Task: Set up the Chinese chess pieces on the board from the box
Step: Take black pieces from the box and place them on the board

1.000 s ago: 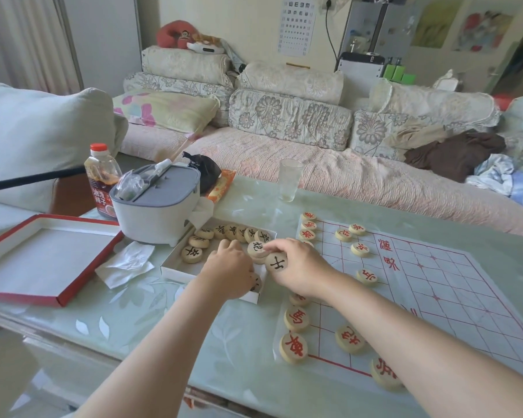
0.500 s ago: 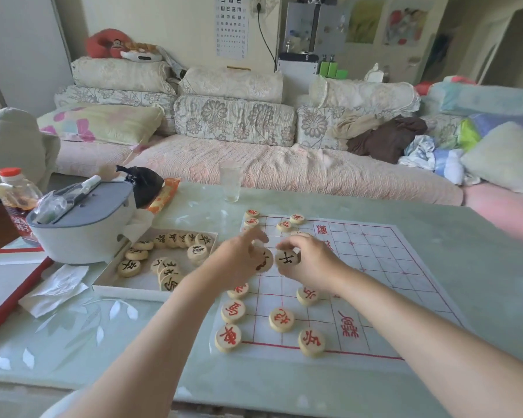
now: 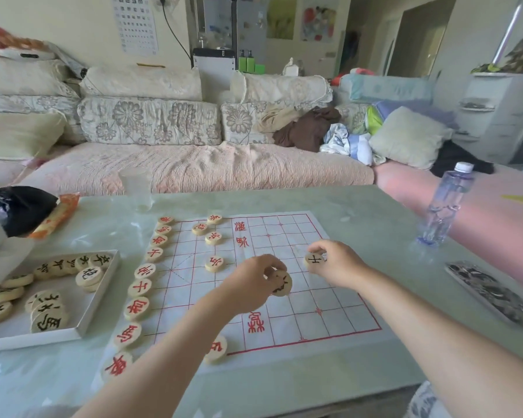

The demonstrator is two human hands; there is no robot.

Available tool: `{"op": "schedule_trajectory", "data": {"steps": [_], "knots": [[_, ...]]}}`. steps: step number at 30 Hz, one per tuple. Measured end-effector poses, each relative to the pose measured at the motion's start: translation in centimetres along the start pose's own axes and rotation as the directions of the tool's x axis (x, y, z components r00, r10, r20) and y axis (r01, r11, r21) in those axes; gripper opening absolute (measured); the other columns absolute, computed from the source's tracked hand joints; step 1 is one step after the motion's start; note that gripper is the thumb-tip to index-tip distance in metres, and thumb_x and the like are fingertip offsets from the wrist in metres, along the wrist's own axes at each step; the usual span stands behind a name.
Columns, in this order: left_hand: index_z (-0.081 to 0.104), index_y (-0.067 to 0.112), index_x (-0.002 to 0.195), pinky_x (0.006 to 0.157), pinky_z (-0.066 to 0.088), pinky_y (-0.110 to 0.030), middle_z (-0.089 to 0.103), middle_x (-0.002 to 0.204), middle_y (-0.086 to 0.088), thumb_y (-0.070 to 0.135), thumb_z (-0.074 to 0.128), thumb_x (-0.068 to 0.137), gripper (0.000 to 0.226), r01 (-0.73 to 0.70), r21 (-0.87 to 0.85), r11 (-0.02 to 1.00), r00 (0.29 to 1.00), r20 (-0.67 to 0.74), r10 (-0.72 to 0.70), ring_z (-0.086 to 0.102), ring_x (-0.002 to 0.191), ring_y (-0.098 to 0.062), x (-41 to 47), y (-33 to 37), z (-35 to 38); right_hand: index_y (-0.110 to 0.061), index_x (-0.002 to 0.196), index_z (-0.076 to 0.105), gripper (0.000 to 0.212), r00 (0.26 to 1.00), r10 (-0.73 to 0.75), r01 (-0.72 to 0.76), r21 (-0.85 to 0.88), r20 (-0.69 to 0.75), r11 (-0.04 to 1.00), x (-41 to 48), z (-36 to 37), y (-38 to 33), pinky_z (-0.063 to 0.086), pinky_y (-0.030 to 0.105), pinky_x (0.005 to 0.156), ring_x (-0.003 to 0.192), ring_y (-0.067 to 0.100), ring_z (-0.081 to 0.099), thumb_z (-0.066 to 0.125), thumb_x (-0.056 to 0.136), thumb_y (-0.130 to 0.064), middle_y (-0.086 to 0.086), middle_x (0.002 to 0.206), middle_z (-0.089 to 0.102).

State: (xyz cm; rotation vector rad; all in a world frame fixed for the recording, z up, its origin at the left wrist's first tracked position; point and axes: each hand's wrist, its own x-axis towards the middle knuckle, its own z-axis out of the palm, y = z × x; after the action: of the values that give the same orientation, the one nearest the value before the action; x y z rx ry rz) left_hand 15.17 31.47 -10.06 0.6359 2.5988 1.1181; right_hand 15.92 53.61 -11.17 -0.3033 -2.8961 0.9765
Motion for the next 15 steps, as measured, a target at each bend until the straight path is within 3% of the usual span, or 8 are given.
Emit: {"op": "schedule_trajectory", "data": {"steps": [6,10,13,15], "knots": [[0.062,0.038,0.102,0.049,0.046,-0.024,0.059,0.099,0.012,0.024,0.053,0.094,0.019,0.015,0.015,1.000,0.999,0.035,-0.015,0.054,0.061,-0.017,2.0,-0.8,2.5,-0.024,0.124,0.061,0.035,0.994,0.092,-0.100,-0.148,-0.065,0.984,1.4,-1.6,5.4,0.041,0.026,0.094,0.119,0.019,0.055,0.066,0.089,-0.024,-0.001,0.133,0.056],[0.063,0.039,0.105,0.055,0.049,-0.030,0.061,0.098,0.011,0.022,0.051,0.096,0.022,0.023,-0.050,0.998,0.999,0.045,-0.021,0.054,0.066,-0.019,2.6,-1.1,2.8,-0.029,0.114,0.059,0.029,0.993,0.070,-0.086,-0.175,-0.099,0.981,1.4,-1.4,6.1,0.045,0.029,0.088,0.110,0.017,0.058,0.065,0.086,-0.033,-0.009,0.120,0.061],[0.061,0.041,0.108,0.070,0.057,-0.042,0.062,0.099,0.011,0.022,0.049,0.097,0.025,0.046,-0.108,0.993,0.998,0.037,-0.042,0.057,0.076,-0.022,2.6,-1.0,2.9,-0.031,0.103,0.061,0.019,0.996,0.043,-0.063,-0.276,-0.077,0.959,1.4,-1.4,5.8,0.046,0.030,0.085,0.105,0.017,0.059,0.066,0.086,-0.039,-0.011,0.114,0.064],[0.058,0.037,0.114,0.068,0.055,-0.039,0.063,0.099,0.009,0.020,0.049,0.097,0.025,0.054,-0.159,0.986,0.998,0.026,-0.051,0.056,0.073,-0.020,2.6,-0.8,3.0,-0.034,0.097,0.062,0.015,0.997,0.046,-0.066,-0.323,-0.069,0.944,1.4,-1.4,5.6,0.046,0.031,0.084,0.105,0.018,0.058,0.065,0.085,-0.042,-0.009,0.116,0.060]]}}
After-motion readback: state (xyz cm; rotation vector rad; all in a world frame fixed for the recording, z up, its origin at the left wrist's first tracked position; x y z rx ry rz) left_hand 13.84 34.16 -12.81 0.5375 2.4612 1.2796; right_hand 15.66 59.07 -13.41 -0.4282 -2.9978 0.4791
